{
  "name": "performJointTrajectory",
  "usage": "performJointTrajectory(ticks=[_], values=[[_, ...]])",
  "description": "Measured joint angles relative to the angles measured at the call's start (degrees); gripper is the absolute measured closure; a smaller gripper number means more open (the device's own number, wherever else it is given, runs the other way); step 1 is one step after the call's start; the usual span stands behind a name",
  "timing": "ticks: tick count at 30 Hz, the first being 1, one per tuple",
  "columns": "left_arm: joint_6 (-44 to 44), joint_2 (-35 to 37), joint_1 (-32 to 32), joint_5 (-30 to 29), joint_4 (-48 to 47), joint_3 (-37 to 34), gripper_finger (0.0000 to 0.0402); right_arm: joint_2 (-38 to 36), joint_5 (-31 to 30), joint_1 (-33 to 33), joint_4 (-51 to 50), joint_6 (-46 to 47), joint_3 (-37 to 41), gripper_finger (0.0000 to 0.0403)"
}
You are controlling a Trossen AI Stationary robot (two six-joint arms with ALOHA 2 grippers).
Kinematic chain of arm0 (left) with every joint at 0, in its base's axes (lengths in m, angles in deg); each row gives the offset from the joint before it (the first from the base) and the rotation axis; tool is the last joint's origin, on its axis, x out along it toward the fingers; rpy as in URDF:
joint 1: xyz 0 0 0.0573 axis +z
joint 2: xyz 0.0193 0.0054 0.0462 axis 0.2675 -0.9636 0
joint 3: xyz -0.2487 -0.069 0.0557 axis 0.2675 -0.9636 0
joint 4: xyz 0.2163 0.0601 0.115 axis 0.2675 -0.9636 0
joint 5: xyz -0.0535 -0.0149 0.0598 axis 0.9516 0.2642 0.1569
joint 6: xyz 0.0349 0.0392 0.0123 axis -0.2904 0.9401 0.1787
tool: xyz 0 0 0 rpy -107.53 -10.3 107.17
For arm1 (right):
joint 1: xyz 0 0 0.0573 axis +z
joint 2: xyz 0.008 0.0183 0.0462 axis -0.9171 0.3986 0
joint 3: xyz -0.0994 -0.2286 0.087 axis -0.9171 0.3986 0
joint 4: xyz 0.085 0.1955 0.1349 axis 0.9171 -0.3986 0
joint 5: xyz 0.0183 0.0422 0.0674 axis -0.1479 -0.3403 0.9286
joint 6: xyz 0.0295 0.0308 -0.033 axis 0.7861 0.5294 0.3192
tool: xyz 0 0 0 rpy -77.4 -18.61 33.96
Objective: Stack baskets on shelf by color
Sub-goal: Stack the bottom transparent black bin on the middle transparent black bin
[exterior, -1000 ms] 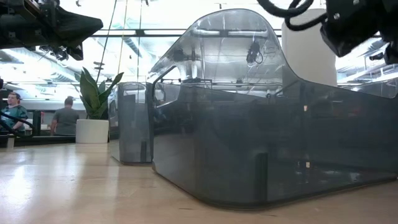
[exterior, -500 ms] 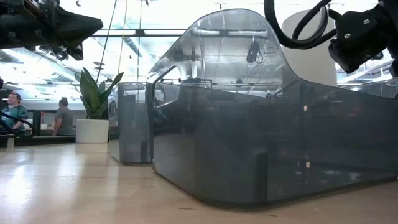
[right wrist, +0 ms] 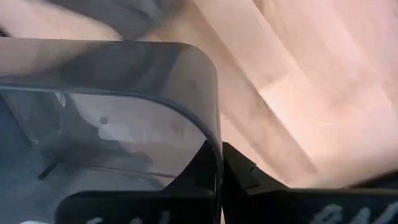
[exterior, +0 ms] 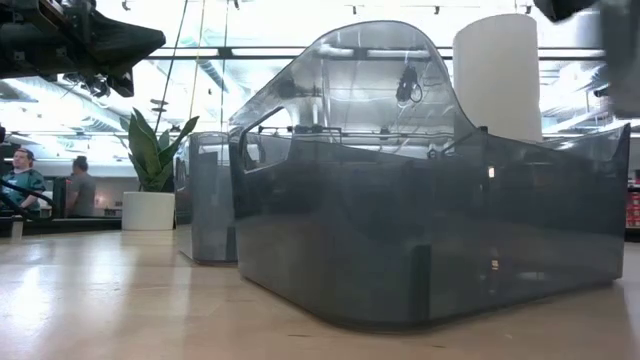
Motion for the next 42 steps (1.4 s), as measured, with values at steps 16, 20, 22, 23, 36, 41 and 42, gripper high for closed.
performJointTrajectory(ticks=[16,20,22,23,36,41,42], values=[[0.00,0.02,0.00,0.00,0.00,0.00,0.0376,7.31,-8.01,-11.00,11.58,-3.18,-11.32,0.0398],[0.00,0.02,-0.02,0.00,0.00,0.00,0.0372,10.22,-7.84,-12.54,8.03,-4.10,-14.56,0.0398],[0.00,0.00,0.00,0.00,0.00,0.00,0.0369,11.42,-7.27,-12.93,6.91,-4.69,-14.56,0.0398],[0.00,0.02,-0.02,0.00,0.00,0.00,0.0367,12.08,-6.41,-13.01,6.08,-4.76,-14.56,0.0398],[0.00,0.02,-0.02,0.00,0.02,0.00,0.0376,14.72,-4.96,-15.06,-8.84,-2.82,-14.58,0.0397],[0.00,0.00,-0.01,0.00,-0.01,0.00,0.0369,15.14,-4.57,-17.51,-13.14,-8.03,-14.58,0.0386],[0.00,0.02,0.00,0.00,0.02,0.00,0.0367,15.14,-4.55,-18.10,-12.81,-9.64,-14.58,0.0380]])
